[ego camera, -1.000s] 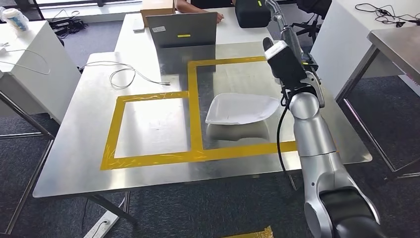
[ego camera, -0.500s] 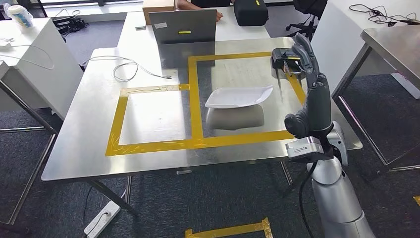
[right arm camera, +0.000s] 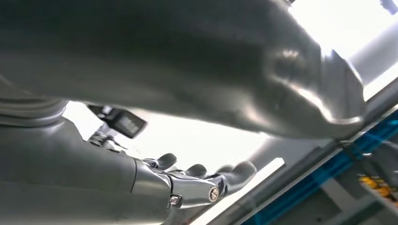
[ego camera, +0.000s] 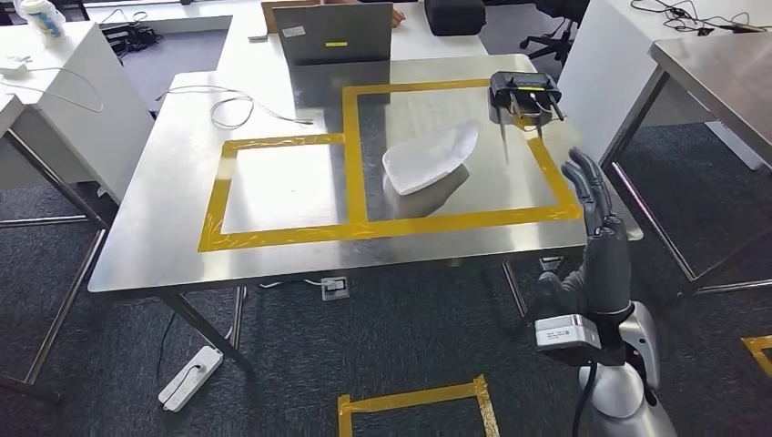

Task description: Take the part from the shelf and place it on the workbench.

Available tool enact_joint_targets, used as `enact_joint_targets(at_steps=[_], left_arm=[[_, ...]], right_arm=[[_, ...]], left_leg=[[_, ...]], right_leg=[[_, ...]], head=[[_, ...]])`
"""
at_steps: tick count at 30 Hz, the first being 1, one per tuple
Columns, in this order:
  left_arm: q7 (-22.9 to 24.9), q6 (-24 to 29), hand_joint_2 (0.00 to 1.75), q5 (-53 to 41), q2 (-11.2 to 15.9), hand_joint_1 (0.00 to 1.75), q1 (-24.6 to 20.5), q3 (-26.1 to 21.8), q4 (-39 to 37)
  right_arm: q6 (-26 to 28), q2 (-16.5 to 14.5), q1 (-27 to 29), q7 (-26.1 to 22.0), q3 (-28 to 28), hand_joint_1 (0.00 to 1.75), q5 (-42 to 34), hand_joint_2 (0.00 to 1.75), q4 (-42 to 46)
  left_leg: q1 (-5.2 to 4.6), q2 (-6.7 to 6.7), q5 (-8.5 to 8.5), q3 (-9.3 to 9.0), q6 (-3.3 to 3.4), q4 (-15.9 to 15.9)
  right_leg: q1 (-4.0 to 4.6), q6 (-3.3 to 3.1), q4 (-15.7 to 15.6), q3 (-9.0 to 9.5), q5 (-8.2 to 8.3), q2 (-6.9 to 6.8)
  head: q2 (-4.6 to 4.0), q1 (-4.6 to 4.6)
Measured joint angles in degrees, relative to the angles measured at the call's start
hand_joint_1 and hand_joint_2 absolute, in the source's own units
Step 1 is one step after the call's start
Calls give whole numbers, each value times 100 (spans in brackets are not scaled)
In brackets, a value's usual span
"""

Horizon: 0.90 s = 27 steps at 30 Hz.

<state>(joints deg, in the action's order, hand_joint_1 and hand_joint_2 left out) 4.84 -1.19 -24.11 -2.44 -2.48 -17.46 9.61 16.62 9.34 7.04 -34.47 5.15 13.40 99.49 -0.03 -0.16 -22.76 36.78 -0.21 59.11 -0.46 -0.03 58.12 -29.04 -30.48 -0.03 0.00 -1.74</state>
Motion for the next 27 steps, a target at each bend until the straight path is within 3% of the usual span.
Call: enact_joint_targets(at_steps=[1,2,5,6,7,8,9,10,12,13,15,16,17,18,20,21,22,23,24,26,27], left_arm=[[-11,-16,0,-7,15,0,4,0,-1],[-26,-26,0,-3,33,0,12,0,-2],[-125,-28,0,100,106,0,31,-14,-4],[-168,-16,0,144,135,0,34,-30,-4],[-202,-1,0,179,158,0,34,-51,-4],[-222,20,0,209,175,0,34,-71,-4],[-227,43,0,229,185,0,31,-86,-2],[-219,64,0,244,187,0,23,-97,-1],[-179,104,0,254,169,0,6,-128,5],[-139,118,0,253,153,0,-1,-149,6],[-43,137,0,244,117,0,0,-178,4],[9,142,0,228,98,0,-2,-185,3],[52,145,0,203,77,0,-4,-187,2],[88,145,0,171,57,0,-1,-187,1],[136,114,0,93,29,0,15,-188,-1],[152,90,0,43,19,0,26,-188,-1],[164,67,0,-20,12,0,34,-186,-2],[176,53,0,-90,8,0,39,-183,-2],[186,53,0,-154,5,0,41,-179,-2],[193,61,0,-234,0,0,35,-172,-1],[194,66,0,-251,-1,0,31,-171,0]], right_arm=[[5,-49,114,26,-33,0,-4,0,-12],[21,-105,235,46,-70,0,-8,0,-37],[109,-290,581,135,-190,0,40,0,-243],[130,-354,655,186,-227,0,73,0,-356],[139,-420,699,254,-264,0,110,0,-488],[139,-484,715,345,-302,0,161,0,-648],[118,-544,707,459,-340,0,221,0,-840],[57,-596,674,592,-380,0,277,0,-1067],[-170,-677,522,820,-467,0,388,0,-1719],[-318,-711,402,930,-508,0,458,0,-2157],[-595,-757,103,1059,-576,0,615,0,-3258],[-761,-771,-59,1138,-605,0,661,0,-3916],[-942,-783,-206,1233,-641,0,664,0,-4573],[-1149,-797,-328,1409,-686,0,625,0,-5229],[-1579,-841,-472,2141,-797,0,467,0,-6302],[-1732,-872,-507,2706,-862,0,416,0,-6742],[-1823,-905,-527,3334,-913,0,425,0,-7100],[-1856,-937,-534,3961,-949,0,500,0,-7403],[-1856,-967,-540,4475,-966,0,601,0,-7650],[-1838,-1004,-580,5021,-968,0,748,0,-7990],[-1833,-1021,-605,5116,-968,0,776,0,-8113]], left_leg=[[7,-3,-60,33,-36,36],[14,-5,-234,84,-68,159],[40,-2,-1077,272,-145,1044],[44,-2,-1193,277,-161,1329],[47,-2,-1162,216,-167,1479],[49,-1,-1020,72,-168,1450],[52,-2,-851,-163,-165,1231],[54,-4,-790,-460,-162,850],[34,-25,-877,-952,-114,102],[21,-34,-953,-1054,-75,-106],[9,-23,-901,-1012,34,-173],[11,-9,-843,-960,97,-176],[15,4,-775,-894,156,-185],[18,11,-700,-815,203,-191],[-6,2,-564,-664,251,-180],[-24,-6,-500,-585,260,-167],[-45,-14,-440,-502,263,-150],[-63,-21,-386,-411,259,-129],[-78,-25,-340,-328,249,-107],[-96,1,-261,-200,212,-72],[-99,22,-221,-168,188,-71]], right_leg=[[-11,-40,-9,-41,61,-7],[-27,-76,-25,-97,131,-16],[-39,-118,-30,-340,337,-28],[-40,-112,-25,-437,410,-30],[-41,-101,-19,-530,484,-32],[-45,-86,-12,-622,557,-33],[-50,-65,-5,-705,626,-34],[-50,-37,6,-775,691,-35],[-43,34,12,-860,819,-34],[-37,72,-4,-871,885,-32],[-42,148,-67,-869,996,-24],[-48,182,-50,-895,949,-18],[-54,211,62,-947,781,-13],[-59,229,294,-1025,511,-10],[-53,246,1037,-1204,-101,-8],[-47,243,1378,-1248,-249,-7],[-38,231,1570,-1220,-266,-5],[-25,204,1543,-1085,-175,-4],[-6,163,1296,-848,-41,-3],[44,60,459,-271,58,0],[69,18,146,-83,61,3]], head=[[0,3],[0,8],[0,27],[0,29],[0,28],[0,28],[0,28],[0,28],[0,19],[0,21],[0,35],[0,41],[0,38],[0,34],[0,21],[0,19],[0,17],[0,16],[0,15],[0,19],[0,18]])
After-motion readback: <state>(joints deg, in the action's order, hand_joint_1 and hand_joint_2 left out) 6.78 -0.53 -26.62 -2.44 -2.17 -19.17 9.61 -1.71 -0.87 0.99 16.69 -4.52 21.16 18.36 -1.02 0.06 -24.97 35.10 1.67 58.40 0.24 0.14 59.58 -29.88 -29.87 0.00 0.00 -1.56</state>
